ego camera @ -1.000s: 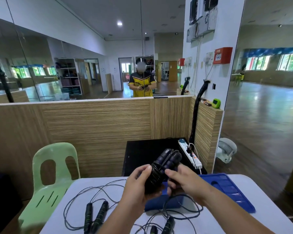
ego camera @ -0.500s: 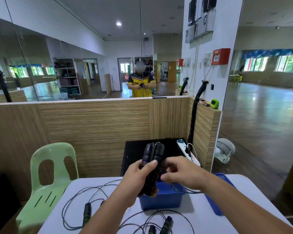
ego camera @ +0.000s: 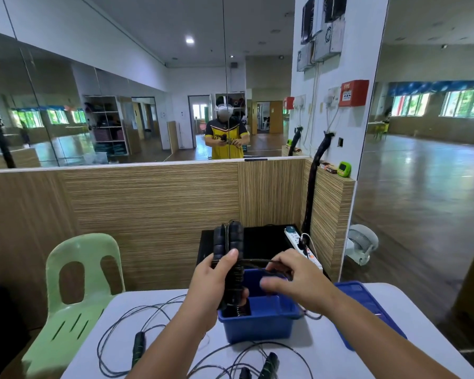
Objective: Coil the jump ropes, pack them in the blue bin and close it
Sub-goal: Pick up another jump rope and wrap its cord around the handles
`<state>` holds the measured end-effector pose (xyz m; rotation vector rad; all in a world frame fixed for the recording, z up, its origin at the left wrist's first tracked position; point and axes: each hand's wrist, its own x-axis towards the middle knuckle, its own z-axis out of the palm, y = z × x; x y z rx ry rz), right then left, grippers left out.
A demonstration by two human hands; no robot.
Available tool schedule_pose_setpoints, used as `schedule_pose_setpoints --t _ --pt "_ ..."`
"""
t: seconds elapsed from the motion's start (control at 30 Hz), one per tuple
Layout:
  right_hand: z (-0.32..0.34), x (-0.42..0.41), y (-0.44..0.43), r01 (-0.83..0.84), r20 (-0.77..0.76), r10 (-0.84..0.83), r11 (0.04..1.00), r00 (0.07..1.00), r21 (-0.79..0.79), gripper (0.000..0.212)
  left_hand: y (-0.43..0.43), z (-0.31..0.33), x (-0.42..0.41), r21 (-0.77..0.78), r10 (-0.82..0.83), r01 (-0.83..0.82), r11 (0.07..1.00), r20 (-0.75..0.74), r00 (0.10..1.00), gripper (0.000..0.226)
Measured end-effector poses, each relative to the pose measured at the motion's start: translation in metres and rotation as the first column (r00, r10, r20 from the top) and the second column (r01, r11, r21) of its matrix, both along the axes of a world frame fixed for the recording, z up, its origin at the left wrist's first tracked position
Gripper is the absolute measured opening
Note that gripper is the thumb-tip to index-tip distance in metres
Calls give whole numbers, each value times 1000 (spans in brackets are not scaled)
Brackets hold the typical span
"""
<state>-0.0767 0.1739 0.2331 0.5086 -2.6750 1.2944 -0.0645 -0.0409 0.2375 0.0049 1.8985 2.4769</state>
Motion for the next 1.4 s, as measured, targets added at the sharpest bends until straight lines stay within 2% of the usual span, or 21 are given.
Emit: schedule_pose_setpoints --t 0.1,0.17,0.2,0.27,0.37,0.6,0.7,0.83,1.03,1.1,1.17,1.23,1.33,1.4 --pt "5 -1 -2 45 194 14 954 981 -297 42 -4 2 -3 24 14 -13 1000 -13 1000 36" --pt "8 0 -1 43 326 94 919 941 -391 40 -5 3 -5 40 20 -19 999 -33 999 35" --pt "9 1 -2 20 350 125 924 928 -382 37 -6 4 -5 46 21 -19 999 -41 999 34" --pt "9 5 -7 -33 365 165 939 916 -342 31 -6 3 -7 53 15 -13 999 -45 999 38" --pt "7 11 -19 -45 366 203 917 908 -397 25 -8 2 -10 73 17 -13 997 -57 998 45" --pt "16 16 -32 49 204 65 859 977 -510 28 -13 0 -11 14 14 -12 1000 -89 996 43" --pt "21 14 -33 117 252 50 786 966 -607 26 -11 -1 -10 -18 34 -35 999 -90 995 40" --pt "24 14 -37 156 373 182 683 910 -714 28 -9 1 -9 -25 56 -59 998 -112 992 34" --pt "22 8 -33 146 364 153 724 919 -674 32 -16 3 -9 -39 69 -75 996 -134 989 37" --pt "24 11 -32 87 341 162 786 926 -612 22 -18 4 -7 -53 41 -49 997 -145 989 44" --pt "28 15 -34 -8 289 159 887 944 -461 20 -17 4 -6 -73 18 -30 997 -158 987 45" --pt "30 16 -37 -39 251 158 907 955 -420 24 -15 3 -6 -78 17 -30 996 -162 987 39" --pt "28 6 -36 150 291 24 815 956 -559 27 -17 -1 -10 -88 48 -62 994 -156 987 30" --pt "24 -4 -28 300 366 -48 675 929 -674 25 -23 -5 -13 -85 83 -96 992 -146 986 31"
